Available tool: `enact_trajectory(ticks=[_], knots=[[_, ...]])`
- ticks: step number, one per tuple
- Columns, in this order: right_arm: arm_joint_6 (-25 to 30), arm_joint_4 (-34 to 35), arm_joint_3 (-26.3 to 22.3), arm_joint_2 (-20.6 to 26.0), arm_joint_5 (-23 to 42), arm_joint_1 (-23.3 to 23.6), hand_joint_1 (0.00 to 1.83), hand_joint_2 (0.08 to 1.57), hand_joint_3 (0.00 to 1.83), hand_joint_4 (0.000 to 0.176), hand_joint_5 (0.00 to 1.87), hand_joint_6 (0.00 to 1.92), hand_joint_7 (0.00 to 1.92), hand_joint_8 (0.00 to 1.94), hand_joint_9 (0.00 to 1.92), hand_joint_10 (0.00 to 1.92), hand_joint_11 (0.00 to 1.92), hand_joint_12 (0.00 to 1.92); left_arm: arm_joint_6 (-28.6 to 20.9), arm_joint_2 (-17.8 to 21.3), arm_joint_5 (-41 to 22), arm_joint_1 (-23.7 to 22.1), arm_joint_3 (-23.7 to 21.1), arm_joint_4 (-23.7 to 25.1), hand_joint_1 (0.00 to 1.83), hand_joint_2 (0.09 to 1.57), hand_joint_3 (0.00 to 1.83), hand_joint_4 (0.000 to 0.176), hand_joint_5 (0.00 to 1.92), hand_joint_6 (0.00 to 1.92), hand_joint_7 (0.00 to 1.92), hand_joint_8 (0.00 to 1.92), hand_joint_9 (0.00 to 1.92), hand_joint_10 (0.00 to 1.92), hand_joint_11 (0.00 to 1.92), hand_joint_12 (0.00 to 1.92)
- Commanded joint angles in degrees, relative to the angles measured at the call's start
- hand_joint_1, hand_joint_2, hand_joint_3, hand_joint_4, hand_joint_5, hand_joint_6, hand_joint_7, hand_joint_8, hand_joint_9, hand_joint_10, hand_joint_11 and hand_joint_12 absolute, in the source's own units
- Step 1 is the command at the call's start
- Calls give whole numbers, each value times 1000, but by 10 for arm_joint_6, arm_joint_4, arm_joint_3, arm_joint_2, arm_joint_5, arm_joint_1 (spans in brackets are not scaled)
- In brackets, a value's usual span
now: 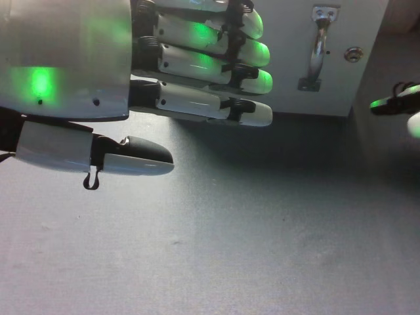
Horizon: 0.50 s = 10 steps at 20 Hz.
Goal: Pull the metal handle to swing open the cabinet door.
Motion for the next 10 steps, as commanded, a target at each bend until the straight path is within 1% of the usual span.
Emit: enact_trajectory(ticks=[1, 8, 10], knots=[[2, 23, 8, -1, 30, 3, 0, 1571, 90, 0, 263, 1, 258, 0, 231, 0, 0, 653, 4, 4, -12, -7, 1, -55, 0, 1571, 45, 0, 346, 1, 361, 0, 334, 1, 8, 749], [2, 17, 70, -43, -2, 17, 0, 1571, 99, 0, 258, 1, 252, 0, 228, 0, 0, 646, 4, 4, -12, -7, 1, -55, 0, 1571, 53, 0, 347, 2, 369, 3, 339, 3, 7, 751], [2, 14, 88, -54, -9, 22, 0, 1571, 98, 0, 252, 0, 249, 0, 227, 0, 0, 649, 4, 4, -12, -7, 1, -55, 0, 1571, 88, 0, 344, 2, 375, 4, 343, 3, 7, 754]])
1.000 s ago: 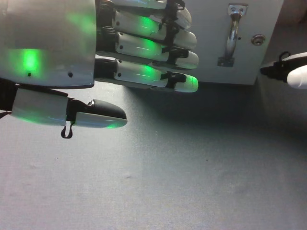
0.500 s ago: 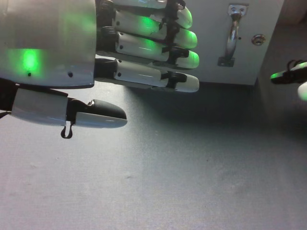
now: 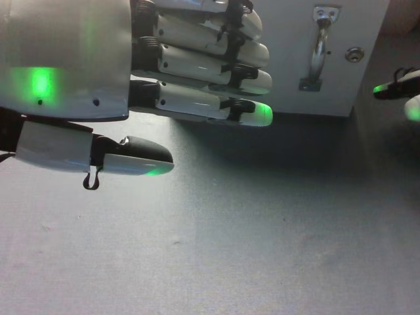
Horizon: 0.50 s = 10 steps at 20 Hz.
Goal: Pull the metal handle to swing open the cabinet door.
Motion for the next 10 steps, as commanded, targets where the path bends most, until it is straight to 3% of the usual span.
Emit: enact_trajectory(ticks=[1, 4, 5, 10], knots=[[4, 27, 6, 1, 15, 8, 0, 1571, 98, 0, 252, 0, 249, 0, 227, 0, 0, 649, 4, 4, -12, -7, 1, -55, 0, 1571, 88, 0, 344, 2, 375, 4, 343, 3, 7, 754], [4, 31, 11, -5, 3, 13, 0, 1571, 84, 0, 208, 0, 196, 2, 174, 1, 0, 547, 4, 4, -12, -7, 1, -55, 0, 1571, 80, 0, 327, 0, 356, 0, 324, 0, 0, 733], [4, 34, 10, -5, -2, 15, 0, 1571, 109, 0, 125, 0, 110, 1, 88, 0, 0, 329, 4, 4, -12, -7, 1, -55, 0, 1571, 73, 0, 265, 2, 281, 3, 239, 3, 0, 566], [4, 66, -7, -5, -13, 24, 0, 1571, 153, 0, 83, 0, 64, 0, 53, 0, 0, 281, 4, 4, -12, -7, 1, -55, 0, 1571, 76, 0, 208, 1, 221, 1, 167, 1, 0, 403]])
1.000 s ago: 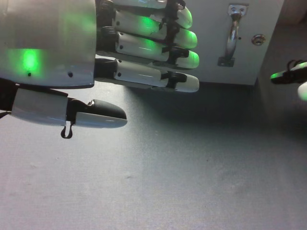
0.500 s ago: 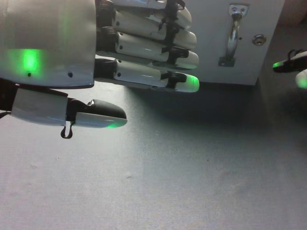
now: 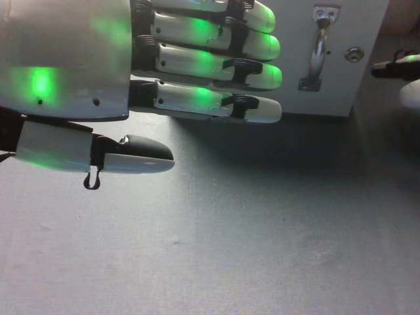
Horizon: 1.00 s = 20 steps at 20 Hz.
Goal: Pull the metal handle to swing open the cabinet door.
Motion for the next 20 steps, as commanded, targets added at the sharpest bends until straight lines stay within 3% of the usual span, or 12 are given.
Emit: enact_trajectory(ticks=[1, 10, 16, 20], knots=[[3, 34, -1, 4, 21, 10, 0, 1571, 165, 0, 81, 0, 63, 0, 49, 0, 0, 284, 4, 4, -12, -7, 1, -55, 0, 1571, 90, 0, 195, 1, 209, 1, 154, 2, 0, 371], [4, 60, -20, 4, 14, 12, 0, 1571, 156, 0, 129, 11, 110, 9, 87, 8, 0, 369, 4, 4, -12, -7, 1, -55, 0, 1571, 136, 0, 211, 5, 208, 3, 160, 4, 0, 364], [10, 86, -37, 4, 10, 12, 0, 1571, 170, 0, 121, 2, 98, 1, 72, 1, 0, 311, 4, 4, -12, -7, 1, -55, 0, 1571, 122, 0, 235, 6, 226, 4, 184, 6, 0, 402], [26, 92, -45, 4, 7, 12, 0, 1571, 157, 0, 159, 7, 134, 5, 111, 6, 0, 407, 4, 4, -12, -7, 1, -55, 0, 1571, 117, 0, 247, 4, 241, 4, 202, 5, 0, 444]])
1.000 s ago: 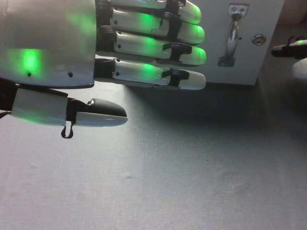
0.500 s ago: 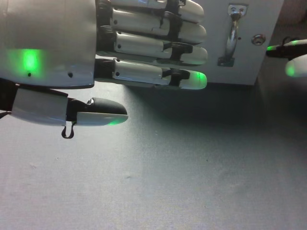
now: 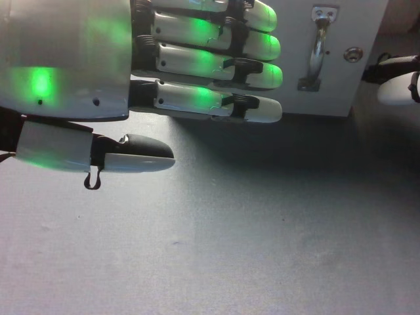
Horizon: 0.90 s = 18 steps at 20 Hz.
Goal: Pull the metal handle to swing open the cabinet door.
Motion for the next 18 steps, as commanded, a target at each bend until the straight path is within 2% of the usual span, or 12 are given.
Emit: enact_trajectory(ticks=[1, 4, 8, 14, 18], knots=[[11, 25, -1, 4, 39, 9, 0, 1571, 158, 0, 158, 6, 132, 3, 108, 4, 0, 407, 4, 4, -12, -7, 1, -55, 0, 1571, 116, 0, 243, 1, 238, 2, 198, 3, 0, 447], [31, 25, -6, 4, 42, 9, 0, 1571, 152, 0, 163, 3, 139, 2, 120, 5, 0, 426, 4, 4, -12, -7, 1, -55, 0, 1571, 116, 0, 247, 2, 244, 3, 206, 4, 0, 457], [31, 17, -11, 4, 57, 12, 0, 1571, 147, 0, 140, 0, 123, 0, 114, 1, 0, 409, 4, 4, -12, -7, 1, -55, 0, 1571, 107, 0, 247, 0, 249, 2, 218, 4, 0, 486], [31, 3, -9, 4, 103, 14, 0, 1571, 135, 0, 178, 8, 158, 6, 142, 6, 0, 482, 4, 4, -12, -7, 1, -55, 0, 1571, 102, 0, 253, 3, 251, 1, 227, 3, 0, 527], [31, 3, -13, 4, 108, 14, 0, 1571, 136, 0, 171, 2, 158, 2, 144, 3, 0, 478, 4, 4, -12, -7, 1, -55, 0, 1571, 118, 0, 250, 3, 256, 2, 239, 4, 0, 566]])
